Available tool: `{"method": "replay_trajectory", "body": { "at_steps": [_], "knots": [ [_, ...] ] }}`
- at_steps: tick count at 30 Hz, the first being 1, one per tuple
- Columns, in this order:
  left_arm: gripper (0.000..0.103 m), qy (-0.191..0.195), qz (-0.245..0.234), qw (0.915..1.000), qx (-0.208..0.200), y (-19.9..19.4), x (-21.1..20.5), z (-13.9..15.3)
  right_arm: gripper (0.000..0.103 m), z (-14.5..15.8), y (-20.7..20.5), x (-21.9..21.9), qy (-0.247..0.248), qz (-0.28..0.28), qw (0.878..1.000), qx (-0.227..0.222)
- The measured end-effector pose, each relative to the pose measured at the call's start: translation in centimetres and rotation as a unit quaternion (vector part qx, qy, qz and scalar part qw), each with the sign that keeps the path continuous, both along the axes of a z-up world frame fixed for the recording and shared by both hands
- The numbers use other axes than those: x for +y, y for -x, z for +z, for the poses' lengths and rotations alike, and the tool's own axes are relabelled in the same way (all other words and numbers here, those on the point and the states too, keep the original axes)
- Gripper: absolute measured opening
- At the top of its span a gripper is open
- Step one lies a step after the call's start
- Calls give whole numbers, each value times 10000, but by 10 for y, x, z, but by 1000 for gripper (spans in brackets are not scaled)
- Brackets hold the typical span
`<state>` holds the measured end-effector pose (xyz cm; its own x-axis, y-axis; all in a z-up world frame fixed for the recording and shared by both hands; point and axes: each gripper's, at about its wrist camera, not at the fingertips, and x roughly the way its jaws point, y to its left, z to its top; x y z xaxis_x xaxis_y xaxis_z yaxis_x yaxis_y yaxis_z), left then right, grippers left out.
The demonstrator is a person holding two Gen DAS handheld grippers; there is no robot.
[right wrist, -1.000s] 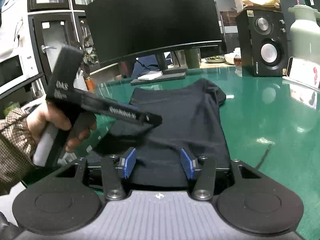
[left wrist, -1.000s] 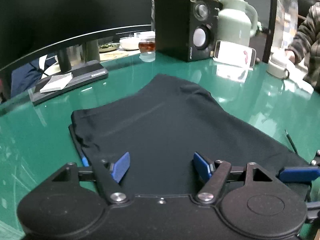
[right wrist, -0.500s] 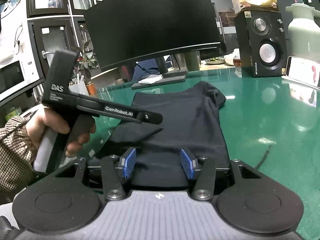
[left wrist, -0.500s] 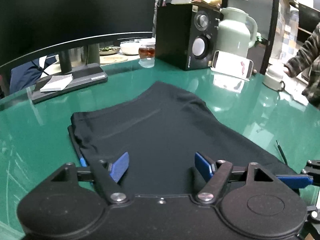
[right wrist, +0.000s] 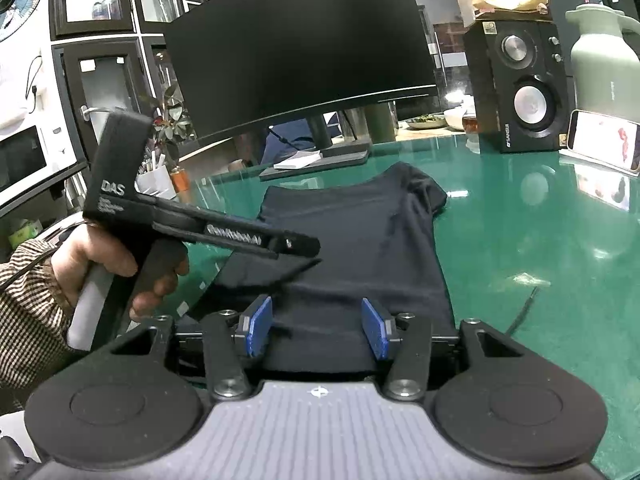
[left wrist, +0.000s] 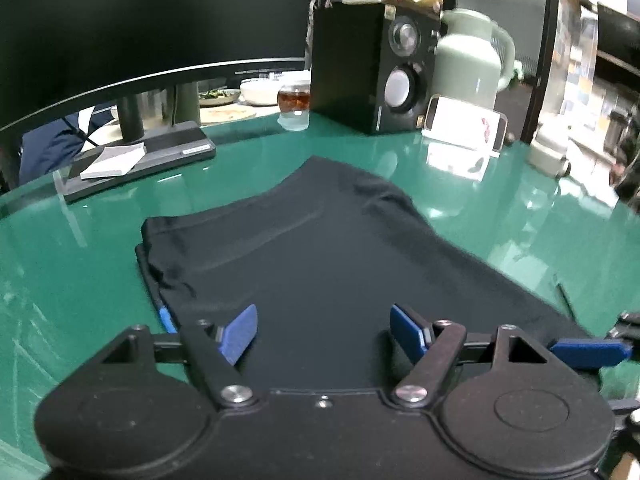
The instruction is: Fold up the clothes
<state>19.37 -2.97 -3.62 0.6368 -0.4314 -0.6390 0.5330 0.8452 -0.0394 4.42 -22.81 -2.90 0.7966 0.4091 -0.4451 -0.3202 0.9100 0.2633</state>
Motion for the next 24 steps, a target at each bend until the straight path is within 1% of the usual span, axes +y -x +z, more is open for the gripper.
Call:
{"method": "replay_trajectory", "body": {
  "at_steps": [1, 3, 4, 6, 8, 11, 13, 14, 15, 16, 17, 18, 19, 21, 23, 24],
  "knots": [
    [73, -108, -5, 9999, 44, -1, -1, -3, 50, 0, 0, 0, -1, 0, 10000, 2],
    [74, -250, -49, 9996, -102, 2, -4, -5, 50, 0, 0, 0, -7, 14, 10000, -11],
    [74, -215, 3, 9997, -69, 2, -3, -3, 50, 0, 1, 0, -11, 17, 10000, -19],
    [74, 56, 45, 10000, -58, 3, 2, 3, 50, 1, 1, -1, -17, -4, 10000, -23],
    [74, 171, 26, 9998, -90, 5, 4, 7, 50, 1, 1, -2, -19, -34, 10000, -35],
    [74, -46, -92, 9999, -77, 9, 0, 3, 50, 1, 1, -4, -5, -69, 10000, -38],
    [74, -271, -79, 9995, -158, 11, -4, -5, 50, -4, -2, -2, 83, -62, 9999, 39],
    [74, -281, -38, 9995, -141, 10, -5, -4, 50, -6, -3, 1, 168, -52, 9998, 35],
    [74, -265, -24, 9996, -131, 10, -5, -4, 50, -6, -2, 4, 262, -45, 9996, -18],
    [74, -107, 11, 9998, -149, 11, -2, 2, 50, -6, -2, 6, 320, -38, 9995, -36],
    [74, 72, 49, 9998, -169, 12, 0, 8, 50, -4, -1, 6, 297, -23, 9995, -55],
    [74, 144, 52, 9995, -266, 15, 2, 14, 50, -1, 0, 4, 218, -16, 9997, -74],
    [76, 181, 46, 9991, -393, 18, 4, 18, 50, 3, 2, 2, 130, -16, 9998, -131],
    [82, 199, 97, 9986, -480, 20, 5, 21, 50, 8, 5, -1, 60, 4, 9996, -271],
    [83, 182, 141, 9993, -281, 17, 3, 13, 51, 6, 2, -1, 165, -16, 9995, -272],
    [83, 106, 141, 9996, -197, 15, 1, 8, 50, 1, 0, 0, 225, -17, 9996, -183]
  ]
}}
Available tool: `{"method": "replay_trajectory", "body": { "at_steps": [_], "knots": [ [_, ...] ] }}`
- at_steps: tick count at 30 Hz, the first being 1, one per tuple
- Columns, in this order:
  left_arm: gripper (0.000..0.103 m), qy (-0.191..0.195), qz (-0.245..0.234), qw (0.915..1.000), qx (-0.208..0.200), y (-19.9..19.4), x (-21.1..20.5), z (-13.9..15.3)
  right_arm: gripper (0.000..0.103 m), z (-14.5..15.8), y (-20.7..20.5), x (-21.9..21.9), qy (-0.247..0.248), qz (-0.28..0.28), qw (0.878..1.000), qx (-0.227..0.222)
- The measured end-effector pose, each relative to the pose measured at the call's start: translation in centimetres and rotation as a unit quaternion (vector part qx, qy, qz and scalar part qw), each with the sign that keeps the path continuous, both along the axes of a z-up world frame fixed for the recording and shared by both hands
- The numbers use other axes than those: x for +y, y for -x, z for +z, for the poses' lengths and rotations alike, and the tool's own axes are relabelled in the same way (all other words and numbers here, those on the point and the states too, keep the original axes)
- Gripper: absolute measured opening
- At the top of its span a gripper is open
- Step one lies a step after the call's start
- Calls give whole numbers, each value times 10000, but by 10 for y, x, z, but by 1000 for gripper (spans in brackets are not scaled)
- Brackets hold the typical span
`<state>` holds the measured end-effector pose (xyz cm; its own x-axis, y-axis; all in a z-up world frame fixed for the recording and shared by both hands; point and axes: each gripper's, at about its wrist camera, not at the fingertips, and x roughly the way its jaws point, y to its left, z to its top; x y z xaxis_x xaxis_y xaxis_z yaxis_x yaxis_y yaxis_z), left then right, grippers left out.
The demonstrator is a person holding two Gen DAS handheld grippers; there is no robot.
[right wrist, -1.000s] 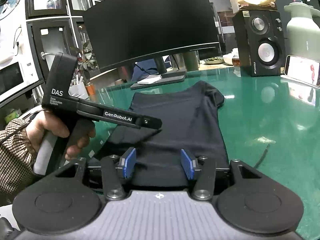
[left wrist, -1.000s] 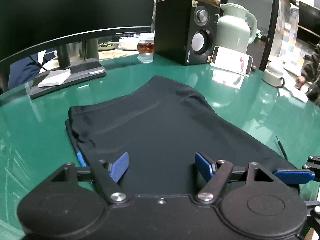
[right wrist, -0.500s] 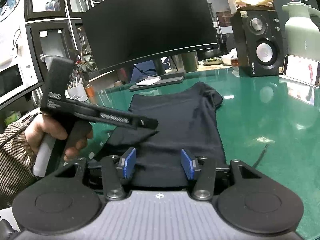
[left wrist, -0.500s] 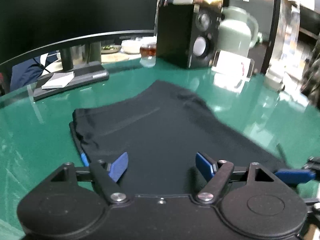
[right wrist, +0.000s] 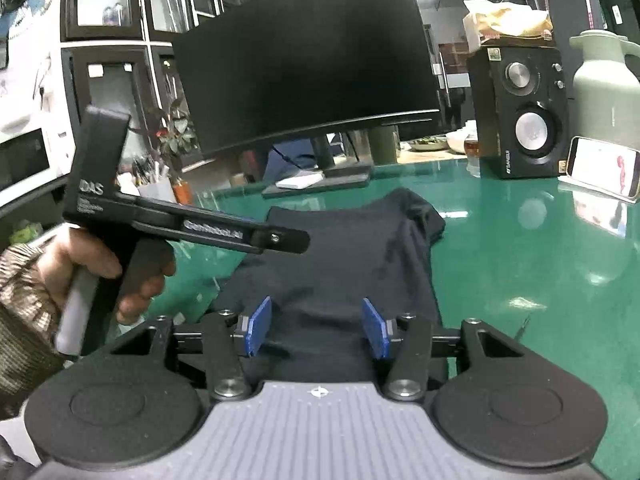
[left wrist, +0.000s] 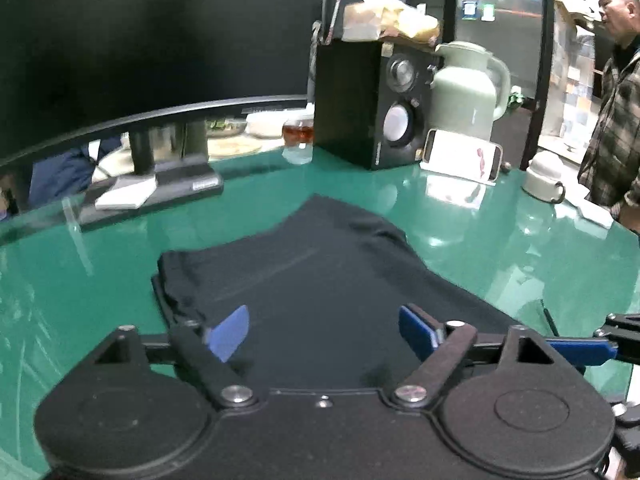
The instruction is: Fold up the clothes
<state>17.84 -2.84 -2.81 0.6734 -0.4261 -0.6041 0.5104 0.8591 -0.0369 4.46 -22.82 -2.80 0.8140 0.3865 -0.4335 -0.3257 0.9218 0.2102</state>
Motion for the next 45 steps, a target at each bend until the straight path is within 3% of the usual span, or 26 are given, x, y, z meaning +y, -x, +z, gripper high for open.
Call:
{"method": "replay_trajectory", "body": {
  "at_steps": [2, 4, 8, 11, 13, 17, 20, 23, 29, 45],
  "knots": [
    [79, -166, -1, 9997, 167, -3, -5, -11, 50, -8, -5, 3, 126, -4, 9998, 146],
    [78, -230, 28, 9997, 32, 0, -6, -9, 50, -3, -2, 5, 183, 32, 9998, 72],
    [78, 205, 14, 9998, -37, 3, 1, 4, 50, 6, 3, 2, 4, 103, 9999, -118],
    [78, -147, 8, 9997, 204, -2, -7, -10, 51, -8, -6, 6, 206, 88, 9996, 183],
    [78, -263, -6, 9996, 57, 2, -9, -9, 50, -8, -3, 11, 392, 103, 9992, 44],
    [79, 173, -42, 9998, -70, 7, 0, 4, 50, 2, 0, 8, 118, 182, 9997, -92],
    [80, 61, -39, 10000, -6, 5, -2, -1, 51, -3, -4, 8, 165, 177, 9997, 14],
    [80, -311, -66, 9995, 12, 6, -10, -13, 51, -12, -4, 14, 402, 177, 9990, -13],
    [80, 226, 3, 9997, -90, 9, 4, 7, 51, 3, 2, 7, 3, 267, 9996, -133],
    [80, 198, 13, 9998, 50, 17, 7, 4, 51, -2, 5, -1, -83, 54, 9999, 39]
  ]
}}
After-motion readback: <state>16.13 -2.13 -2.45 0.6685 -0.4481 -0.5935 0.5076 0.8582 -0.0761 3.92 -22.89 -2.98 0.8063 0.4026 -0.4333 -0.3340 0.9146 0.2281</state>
